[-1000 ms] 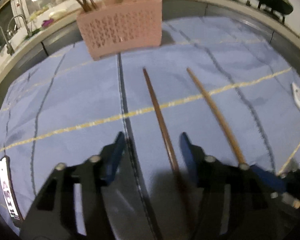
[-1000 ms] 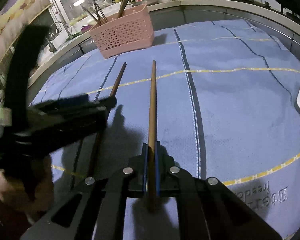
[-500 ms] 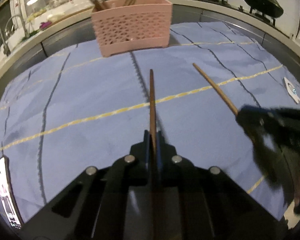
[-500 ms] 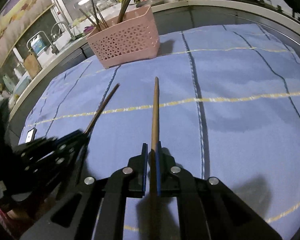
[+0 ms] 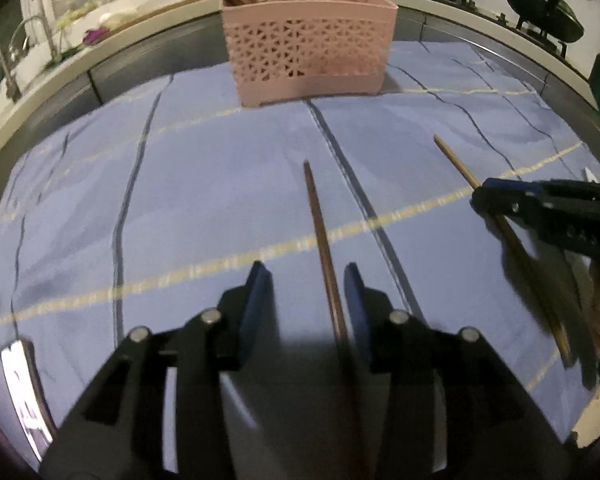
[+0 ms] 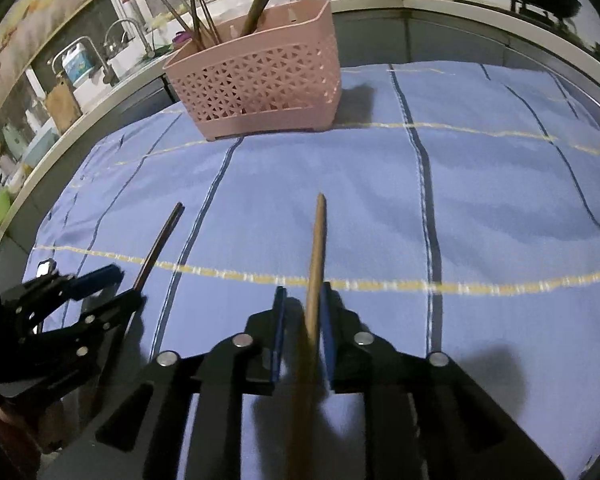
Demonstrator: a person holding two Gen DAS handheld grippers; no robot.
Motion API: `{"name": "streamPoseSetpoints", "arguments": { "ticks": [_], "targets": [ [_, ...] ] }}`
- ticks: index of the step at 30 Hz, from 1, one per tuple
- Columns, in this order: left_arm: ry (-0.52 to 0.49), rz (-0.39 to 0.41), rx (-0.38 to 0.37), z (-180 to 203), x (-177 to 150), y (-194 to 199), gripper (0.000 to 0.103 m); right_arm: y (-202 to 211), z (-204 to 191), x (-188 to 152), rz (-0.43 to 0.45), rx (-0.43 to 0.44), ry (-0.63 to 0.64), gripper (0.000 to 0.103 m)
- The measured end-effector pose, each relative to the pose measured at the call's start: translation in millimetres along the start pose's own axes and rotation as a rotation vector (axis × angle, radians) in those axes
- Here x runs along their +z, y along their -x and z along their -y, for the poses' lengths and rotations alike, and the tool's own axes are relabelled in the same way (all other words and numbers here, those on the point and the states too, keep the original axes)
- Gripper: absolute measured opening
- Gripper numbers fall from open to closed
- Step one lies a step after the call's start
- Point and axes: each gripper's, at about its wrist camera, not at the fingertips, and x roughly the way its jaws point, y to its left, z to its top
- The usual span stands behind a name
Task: Organize utensils
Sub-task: 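Carry both chopsticks into the pink basket and open both tools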
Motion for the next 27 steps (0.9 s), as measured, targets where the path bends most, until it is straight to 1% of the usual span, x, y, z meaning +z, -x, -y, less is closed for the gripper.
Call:
{"name": "streamPoseSetpoints", "arguments": {
  "ticks": [1, 2, 3, 4, 5, 6, 7, 8, 9, 10, 11, 13, 14, 16, 18, 19, 20, 22, 23, 26, 27],
  "targets": [
    [0.000, -0.002, -0.006, -0.1, 4.8, -2.6, 0.031, -3.3, -1.6, 4.8, -0.005, -0.006, 0.013, 0.025],
    [-0.002, -0.004, -0.019, 1.2, 11.5, -6.3, 0.024, -5.4, -2.8, 7.9, -0.008, -0.008, 0.025, 0.029],
    [-0.009, -0.006, -0.024, 2.9, 16.1, -9.2, 0.021, -8.1, -4.0, 11.2, -0.010, -0.008, 0.036, 0.030],
    [-0.016, -0.005, -0.033, 4.6, 20.0, -11.7, 0.012, -11.1, -4.8, 14.8, -0.013, -0.004, 0.042, 0.031],
    [-0.017, -0.004, -0.058, 5.3, 24.0, -14.6, 0.007, -13.3, -5.7, 17.3, -0.018, 0.001, 0.049, 0.030],
    [-0.008, -0.004, -0.077, 4.6, 27.3, -17.0, 0.006, -14.7, -6.3, 19.2, -0.022, 0.005, 0.058, 0.021],
    [-0.004, -0.004, -0.087, 3.4, 28.7, -18.1, 0.005, -17.1, -7.3, 20.5, -0.033, 0.015, 0.064, 0.009],
    [0.005, -0.009, -0.108, 1.7, 31.5, -19.2, 0.005, -17.6, -7.4, 21.6, -0.038, 0.034, 0.056, 0.005],
    [0.016, -0.006, -0.120, 0.6, 33.3, -18.3, 0.004, -17.0, -7.8, 22.2, -0.047, 0.062, 0.043, 0.005],
    [0.028, 0.009, -0.130, -1.5, 35.2, -14.0, 0.004, -14.8, -9.1, 22.8, -0.045, 0.088, 0.035, 0.005],
    [0.036, 0.050, -0.141, -4.9, 38.9, -1.7, 0.004, -8.0, -12.1, 24.1, -0.026, 0.120, 0.031, 0.005],
    [0.042, 0.111, -0.153, -8.8, 45.1, 18.9, 0.004, 9.1, -20.1, 29.7, 0.031, 0.168, 0.041, 0.005],
    [0.051, 0.153, -0.161, -13.4, 51.4, 34.8, 0.004, 24.8, -25.6, 35.8, 0.085, 0.204, 0.047, 0.005],
    [0.068, 0.222, -0.184, -22.0, 63.0, 63.1, 0.004, 44.9, -31.3, 46.0, 0.159, 0.247, 0.052, 0.005],
    [0.084, 0.308, -0.197, -30.7, 81.1, 95.4, 0.004, 71.0, -38.0, 62.9, 0.260, 0.295, 0.055, 0.005],
    [0.087, 0.336, -0.196, -32.9, 87.6, 105.3, 0.004, 78.1, -40.1, 69.2, 0.289, 0.304, 0.056, 0.005],
    [0.090, 0.389, -0.188, -36.5, 100.3, 122.4, 0.004, 88.3, -43.0, 81.8, 0.329, 0.311, 0.055, 0.005],
    [0.087, 0.446, -0.174, -40.0, 119.5, 139.8, 0.004, 101.2, -46.9, 106.4, 0.378, 0.312, 0.044, 0.005],
    [0.083, 0.481, -0.159, -41.8, 132.9, 150.7, 0.004, 109.5, -49.8, 126.2, 0.414, 0.316, 0.036, 0.005],
    [0.070, 0.573, -0.106, -44.7, 176.2, 169.4, 0.004, 123.8, -55.0, 167.1, 0.508, 0.298, 0.037, 0.005],
    [0.070, 0.592, -0.092, -47.3, 190.6, 172.0, 0.004, 127.0, -56.9, 184.3, 0.540, 0.285, 0.041, 0.005]
  ]
}}
